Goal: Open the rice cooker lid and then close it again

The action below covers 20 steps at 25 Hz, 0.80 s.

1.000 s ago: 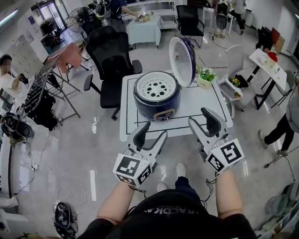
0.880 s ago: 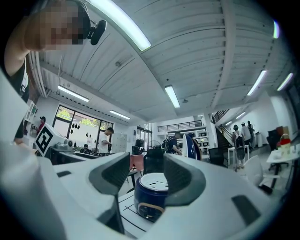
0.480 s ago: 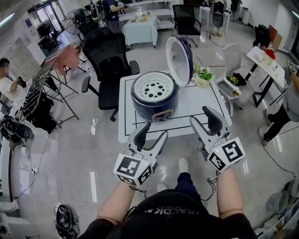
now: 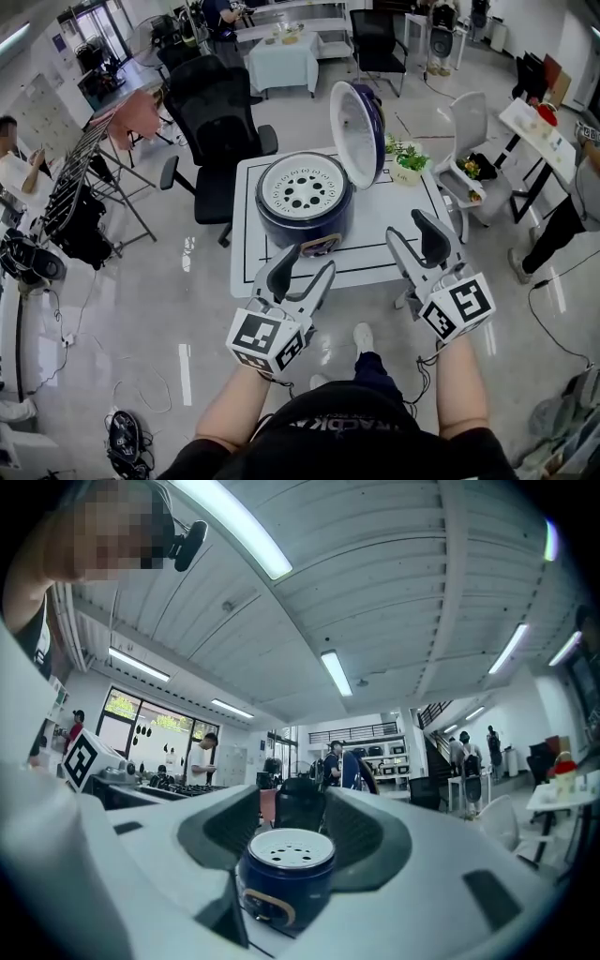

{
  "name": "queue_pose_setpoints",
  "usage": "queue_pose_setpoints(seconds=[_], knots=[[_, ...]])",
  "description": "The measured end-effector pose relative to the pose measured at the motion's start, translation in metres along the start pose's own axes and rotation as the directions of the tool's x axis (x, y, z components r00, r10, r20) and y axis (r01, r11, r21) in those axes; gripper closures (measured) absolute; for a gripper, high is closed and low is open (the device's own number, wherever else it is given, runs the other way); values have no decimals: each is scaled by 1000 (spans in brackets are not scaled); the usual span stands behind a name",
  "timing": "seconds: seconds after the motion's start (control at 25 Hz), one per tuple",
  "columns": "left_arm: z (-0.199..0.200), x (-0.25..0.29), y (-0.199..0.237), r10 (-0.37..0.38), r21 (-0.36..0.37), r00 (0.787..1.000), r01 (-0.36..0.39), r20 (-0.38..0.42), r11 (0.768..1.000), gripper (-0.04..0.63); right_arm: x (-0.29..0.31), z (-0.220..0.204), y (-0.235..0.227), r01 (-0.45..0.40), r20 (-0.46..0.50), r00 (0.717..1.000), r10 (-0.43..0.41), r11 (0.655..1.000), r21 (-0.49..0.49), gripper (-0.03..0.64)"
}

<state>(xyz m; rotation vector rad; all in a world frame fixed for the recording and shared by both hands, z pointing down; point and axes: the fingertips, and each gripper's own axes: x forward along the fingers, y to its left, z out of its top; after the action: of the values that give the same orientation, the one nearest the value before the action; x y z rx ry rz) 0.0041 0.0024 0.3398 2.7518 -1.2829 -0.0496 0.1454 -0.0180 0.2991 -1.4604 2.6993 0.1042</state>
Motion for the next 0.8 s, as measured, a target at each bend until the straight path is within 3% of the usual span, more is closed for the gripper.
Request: queue_pose_setpoints(seconds=[0.8], knots=[[6, 126, 36, 64, 12, 998, -64, -10, 998, 345, 87, -19, -139, -15, -21, 1000, 15, 1000, 25, 408]])
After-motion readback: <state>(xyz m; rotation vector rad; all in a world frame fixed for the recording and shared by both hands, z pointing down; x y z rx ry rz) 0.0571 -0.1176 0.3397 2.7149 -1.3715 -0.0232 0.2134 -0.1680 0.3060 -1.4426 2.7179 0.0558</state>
